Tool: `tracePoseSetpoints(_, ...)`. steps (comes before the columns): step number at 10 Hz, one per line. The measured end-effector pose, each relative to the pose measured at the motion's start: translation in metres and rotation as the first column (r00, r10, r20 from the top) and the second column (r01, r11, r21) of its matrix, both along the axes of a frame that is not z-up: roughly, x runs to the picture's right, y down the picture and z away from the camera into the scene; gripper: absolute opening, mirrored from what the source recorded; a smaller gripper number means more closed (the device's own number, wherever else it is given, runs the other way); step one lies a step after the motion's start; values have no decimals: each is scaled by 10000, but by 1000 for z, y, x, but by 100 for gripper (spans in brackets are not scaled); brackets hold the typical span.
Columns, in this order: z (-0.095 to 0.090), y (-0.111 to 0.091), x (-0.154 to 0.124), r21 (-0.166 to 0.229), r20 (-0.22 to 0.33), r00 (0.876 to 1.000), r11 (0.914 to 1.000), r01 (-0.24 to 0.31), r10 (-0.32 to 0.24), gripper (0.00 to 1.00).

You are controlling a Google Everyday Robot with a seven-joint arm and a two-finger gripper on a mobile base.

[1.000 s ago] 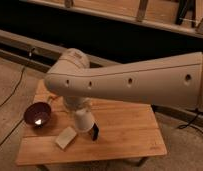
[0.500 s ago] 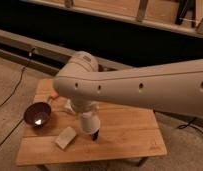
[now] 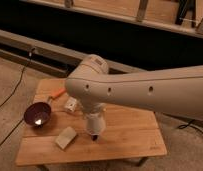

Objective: Place the ceramic cup over the eraser

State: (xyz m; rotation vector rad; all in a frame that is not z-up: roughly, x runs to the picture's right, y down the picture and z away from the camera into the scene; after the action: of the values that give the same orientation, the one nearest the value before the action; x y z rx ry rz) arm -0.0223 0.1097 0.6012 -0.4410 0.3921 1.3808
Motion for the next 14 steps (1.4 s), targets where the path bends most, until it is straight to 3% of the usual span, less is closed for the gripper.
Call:
tracePoseSetpoints(10,34,11,-16,-386,834,9964,9991,165,-133,9)
tracePoseSetpoints(14,51,16,-15,-572,881,9959,9980,255,-204,9)
